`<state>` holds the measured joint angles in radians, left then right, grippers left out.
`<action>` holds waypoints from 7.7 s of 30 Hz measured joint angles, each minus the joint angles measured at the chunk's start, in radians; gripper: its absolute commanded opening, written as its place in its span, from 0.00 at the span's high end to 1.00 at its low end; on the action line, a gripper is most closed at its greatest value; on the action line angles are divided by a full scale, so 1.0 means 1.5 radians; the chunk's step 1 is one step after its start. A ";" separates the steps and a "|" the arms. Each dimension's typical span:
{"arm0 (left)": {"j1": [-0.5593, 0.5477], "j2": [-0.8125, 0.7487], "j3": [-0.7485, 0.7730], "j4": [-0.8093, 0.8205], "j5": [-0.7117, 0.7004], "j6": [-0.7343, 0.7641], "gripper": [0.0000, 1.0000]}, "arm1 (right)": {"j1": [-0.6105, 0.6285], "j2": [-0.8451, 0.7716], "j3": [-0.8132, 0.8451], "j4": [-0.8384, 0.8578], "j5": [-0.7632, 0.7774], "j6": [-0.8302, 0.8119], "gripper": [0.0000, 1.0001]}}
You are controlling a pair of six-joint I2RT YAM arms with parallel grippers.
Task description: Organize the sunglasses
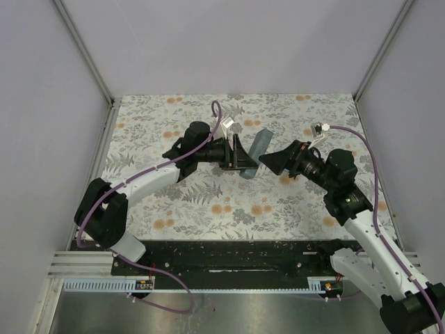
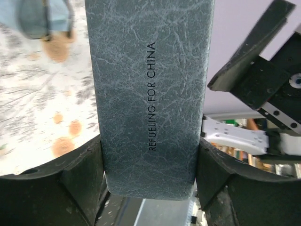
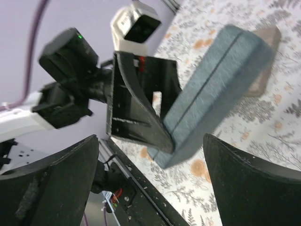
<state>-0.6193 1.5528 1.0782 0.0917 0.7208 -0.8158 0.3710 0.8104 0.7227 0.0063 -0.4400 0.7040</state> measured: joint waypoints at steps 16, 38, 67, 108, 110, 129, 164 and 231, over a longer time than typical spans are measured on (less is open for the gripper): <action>-0.030 -0.004 -0.028 0.408 0.105 -0.265 0.64 | 0.000 -0.050 -0.003 0.046 0.008 0.047 0.01; -0.061 0.044 -0.041 0.599 0.142 -0.399 0.52 | 0.000 -0.066 -0.027 0.129 -0.001 0.129 0.53; -0.070 -0.048 0.027 -0.305 -0.321 0.144 0.01 | 0.046 0.345 0.069 -0.238 0.166 -0.045 0.67; -0.270 0.382 0.421 -0.517 -0.731 0.130 0.01 | 0.040 -0.010 0.007 -0.407 0.498 0.018 0.01; -0.269 0.399 0.444 -0.533 -0.740 0.130 0.01 | 0.040 -0.019 0.007 -0.408 0.501 0.018 0.01; -0.256 0.439 0.473 -0.535 -0.713 0.125 0.60 | 0.040 -0.021 0.007 -0.412 0.507 0.018 0.01; 0.027 -0.131 -0.117 0.220 -0.023 -0.220 0.61 | 0.039 0.037 -0.124 0.320 -0.156 0.202 0.01; 0.043 -0.149 -0.127 -0.061 -0.219 0.004 0.62 | 0.012 0.003 -0.048 -0.151 0.006 0.022 0.05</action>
<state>-0.5545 1.3296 0.8875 0.0010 0.3920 -0.8101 0.3897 0.8146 0.6506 -0.2199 -0.4305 0.7364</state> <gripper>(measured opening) 0.692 0.950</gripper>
